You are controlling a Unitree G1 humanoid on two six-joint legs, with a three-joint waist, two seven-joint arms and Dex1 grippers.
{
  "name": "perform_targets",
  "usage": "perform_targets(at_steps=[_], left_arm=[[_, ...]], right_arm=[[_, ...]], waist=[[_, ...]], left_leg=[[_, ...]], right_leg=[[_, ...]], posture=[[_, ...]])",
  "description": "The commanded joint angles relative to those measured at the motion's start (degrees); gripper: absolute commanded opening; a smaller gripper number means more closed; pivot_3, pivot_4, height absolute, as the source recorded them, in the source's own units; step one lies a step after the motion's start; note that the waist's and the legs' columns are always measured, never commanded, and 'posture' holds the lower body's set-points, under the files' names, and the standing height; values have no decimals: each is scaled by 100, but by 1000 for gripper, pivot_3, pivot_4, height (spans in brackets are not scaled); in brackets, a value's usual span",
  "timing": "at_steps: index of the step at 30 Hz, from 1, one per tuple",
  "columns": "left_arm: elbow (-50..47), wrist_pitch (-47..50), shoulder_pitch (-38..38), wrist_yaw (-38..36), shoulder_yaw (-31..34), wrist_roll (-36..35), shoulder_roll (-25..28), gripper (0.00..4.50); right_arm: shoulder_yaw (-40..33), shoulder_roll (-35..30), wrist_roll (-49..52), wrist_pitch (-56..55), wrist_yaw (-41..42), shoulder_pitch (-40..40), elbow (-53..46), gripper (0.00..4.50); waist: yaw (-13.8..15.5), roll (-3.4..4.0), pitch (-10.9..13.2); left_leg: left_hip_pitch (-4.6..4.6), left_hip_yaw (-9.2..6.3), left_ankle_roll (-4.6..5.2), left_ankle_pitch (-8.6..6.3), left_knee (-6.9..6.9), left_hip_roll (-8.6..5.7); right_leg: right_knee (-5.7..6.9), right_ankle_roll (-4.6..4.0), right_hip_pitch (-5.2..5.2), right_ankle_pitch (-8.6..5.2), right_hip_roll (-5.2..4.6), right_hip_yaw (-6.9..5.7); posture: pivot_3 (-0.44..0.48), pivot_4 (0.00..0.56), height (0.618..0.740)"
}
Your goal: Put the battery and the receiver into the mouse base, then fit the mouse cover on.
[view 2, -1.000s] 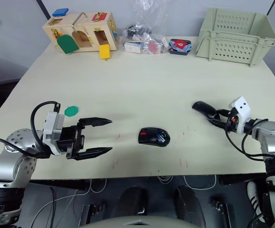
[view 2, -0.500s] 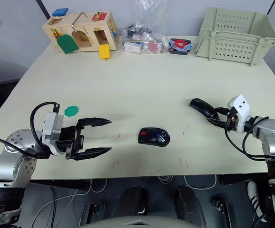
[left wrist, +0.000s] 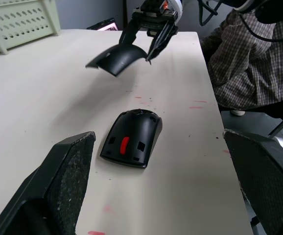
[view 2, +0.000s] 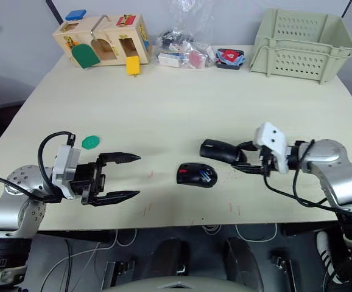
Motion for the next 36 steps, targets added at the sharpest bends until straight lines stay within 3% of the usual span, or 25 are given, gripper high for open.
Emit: perform_targets(at_steps=[1, 18, 36], left_arm=[[21, -95, -49, -127, 53, 5, 110, 4500], [138, -173, -44, -226, 61, 94, 149, 4500], [19, -124, 25, -138, 36, 91, 130, 4500]], right_arm=[[368, 3, -35, 468, -94, -445, -522, 2290], [2300, 269, -920, 1924, -375, -1754, -734, 2290], [2949, 597, -1187, 2590, -572, -2246, -543, 2290]], waist=[[1, -2, 3], [-7, -14, 13], [-111, -14, 13]], left_leg=[[-3, 0, 0, 0, 0, 0], [-15, 3, 0, 0, 0, 0], [-17, 0, 0, 0, 0, 0]], right_leg=[[0, 0, -3, 0, 0, 0], [2, -1, -17, 1, -4, -1], [5, -1, -18, 1, -4, -3]], posture=[[0, 150, 740], [0, 150, 740], [0, 150, 740]])
